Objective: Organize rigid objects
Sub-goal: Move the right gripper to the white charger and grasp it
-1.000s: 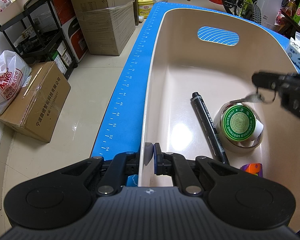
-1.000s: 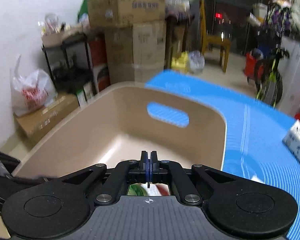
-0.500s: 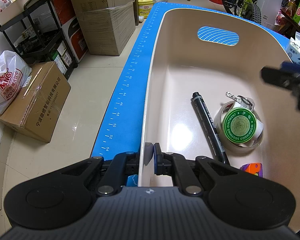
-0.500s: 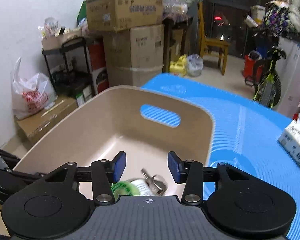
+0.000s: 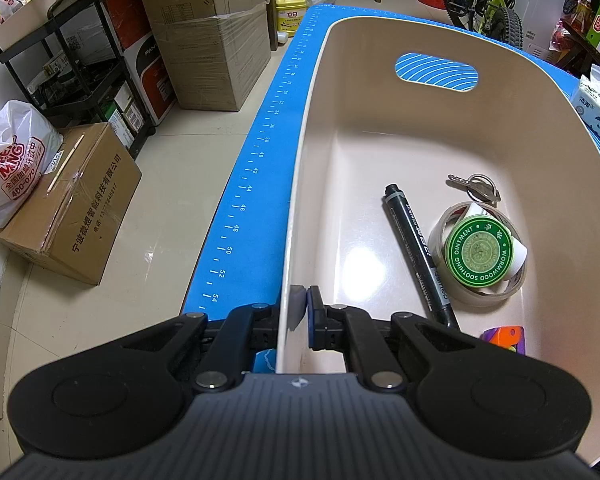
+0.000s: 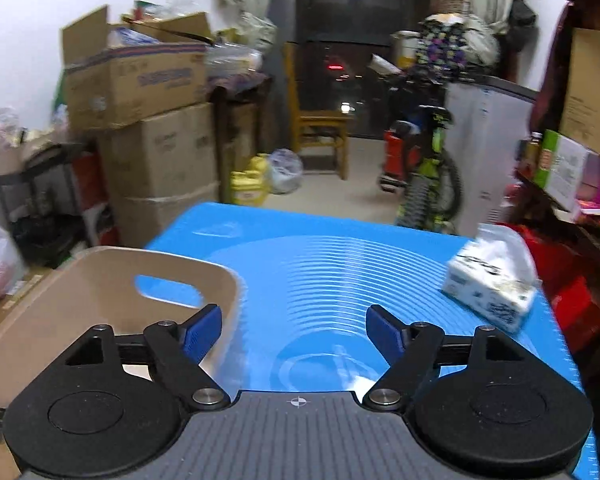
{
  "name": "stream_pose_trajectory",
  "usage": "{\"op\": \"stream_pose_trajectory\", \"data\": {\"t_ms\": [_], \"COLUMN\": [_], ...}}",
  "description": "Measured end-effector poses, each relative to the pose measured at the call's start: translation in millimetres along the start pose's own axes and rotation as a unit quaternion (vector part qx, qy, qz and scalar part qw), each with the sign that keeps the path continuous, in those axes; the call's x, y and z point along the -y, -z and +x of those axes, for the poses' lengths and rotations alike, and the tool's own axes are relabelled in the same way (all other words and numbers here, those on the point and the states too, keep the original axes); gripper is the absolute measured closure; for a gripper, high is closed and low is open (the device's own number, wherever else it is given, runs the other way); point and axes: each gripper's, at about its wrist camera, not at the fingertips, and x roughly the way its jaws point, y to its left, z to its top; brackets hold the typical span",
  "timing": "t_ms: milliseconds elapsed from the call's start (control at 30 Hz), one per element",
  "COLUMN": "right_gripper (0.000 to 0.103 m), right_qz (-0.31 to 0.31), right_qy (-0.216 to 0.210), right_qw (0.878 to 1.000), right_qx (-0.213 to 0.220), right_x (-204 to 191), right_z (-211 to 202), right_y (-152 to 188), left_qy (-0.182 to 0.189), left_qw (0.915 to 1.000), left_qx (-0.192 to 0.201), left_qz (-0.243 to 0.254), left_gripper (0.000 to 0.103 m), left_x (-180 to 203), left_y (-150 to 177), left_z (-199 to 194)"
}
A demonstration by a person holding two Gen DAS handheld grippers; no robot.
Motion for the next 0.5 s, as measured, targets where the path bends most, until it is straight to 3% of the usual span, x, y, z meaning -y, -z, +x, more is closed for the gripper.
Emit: {"op": "stream_pose_trajectory", "data": {"t_ms": [500], "right_gripper": [0.021], "right_qz": [0.002], "right_qy": [0.074], "right_qw": [0.992], "right_qx": [-0.102], "right_x": [32], "right_z": [87], "right_y": [62], "left_qy": [-0.001], "left_qw": [1.0], "left_qx": [0.0], "left_qz": [0.002], "left_gripper": [0.094], "left_x": [0], "left_y": [0], "left_z": [0]}}
